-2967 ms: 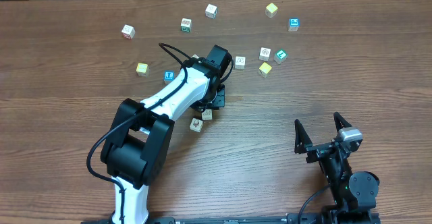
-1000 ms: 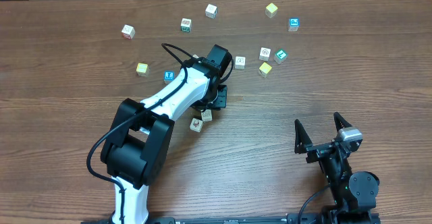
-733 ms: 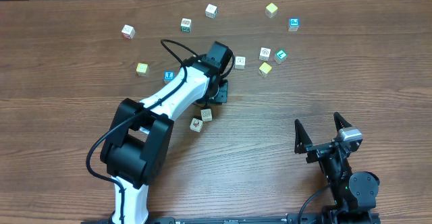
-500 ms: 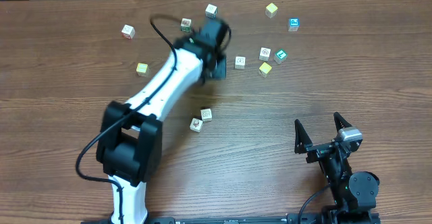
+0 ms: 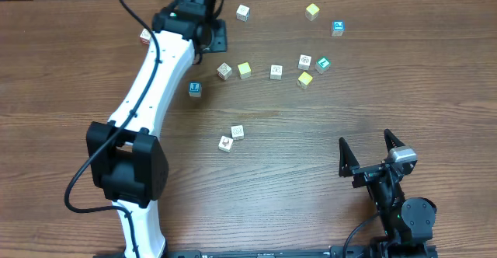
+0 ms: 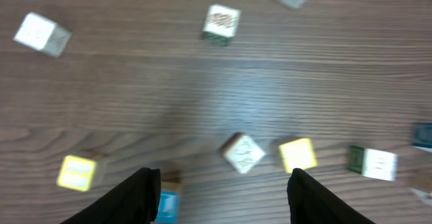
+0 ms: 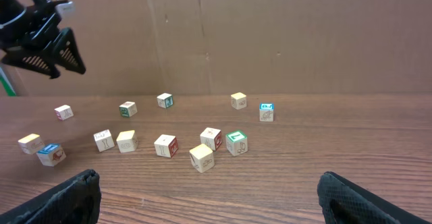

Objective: Form a circle
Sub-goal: 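Raise the left arm and swing it to the far-left edge, then swing the right arm up to the blocks at the upper right, then lower the right gripper and grasp the green-faced L block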

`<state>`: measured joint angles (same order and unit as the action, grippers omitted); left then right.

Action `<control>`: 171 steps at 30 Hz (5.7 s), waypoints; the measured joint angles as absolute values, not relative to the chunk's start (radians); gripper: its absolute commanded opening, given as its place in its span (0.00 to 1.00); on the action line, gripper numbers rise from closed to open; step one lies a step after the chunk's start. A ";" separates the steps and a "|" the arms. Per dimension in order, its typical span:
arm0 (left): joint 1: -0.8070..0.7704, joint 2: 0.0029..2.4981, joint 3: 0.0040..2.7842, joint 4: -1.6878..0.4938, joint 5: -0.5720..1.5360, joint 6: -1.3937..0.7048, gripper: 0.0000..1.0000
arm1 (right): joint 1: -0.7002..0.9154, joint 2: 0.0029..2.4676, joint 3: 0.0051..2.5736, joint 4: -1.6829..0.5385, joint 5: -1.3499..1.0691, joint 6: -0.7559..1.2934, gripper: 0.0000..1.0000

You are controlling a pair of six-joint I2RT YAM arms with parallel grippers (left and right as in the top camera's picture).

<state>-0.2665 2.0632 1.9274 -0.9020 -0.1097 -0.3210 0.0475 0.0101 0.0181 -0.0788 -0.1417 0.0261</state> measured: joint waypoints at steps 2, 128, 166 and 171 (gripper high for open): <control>-0.243 2.063 1.910 -0.901 -0.110 -0.318 0.60 | 0.047 0.010 0.018 -0.079 -0.142 0.026 1.00; 0.178 2.063 1.736 -0.916 -0.144 -0.307 1.00 | 0.084 2.100 2.092 -1.273 -0.229 0.265 0.89; 0.178 2.063 1.736 -0.917 -0.144 -0.307 1.00 | 0.178 2.345 2.084 -1.100 -0.018 0.388 0.10; 0.178 2.063 1.736 -0.917 -0.144 -0.307 1.00 | 0.178 2.345 2.084 -1.105 0.023 0.389 0.21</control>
<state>0.1783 2.0632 1.7359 -0.9169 -0.1436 -0.3069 0.1776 2.3447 2.0842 -1.1049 0.0235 0.3893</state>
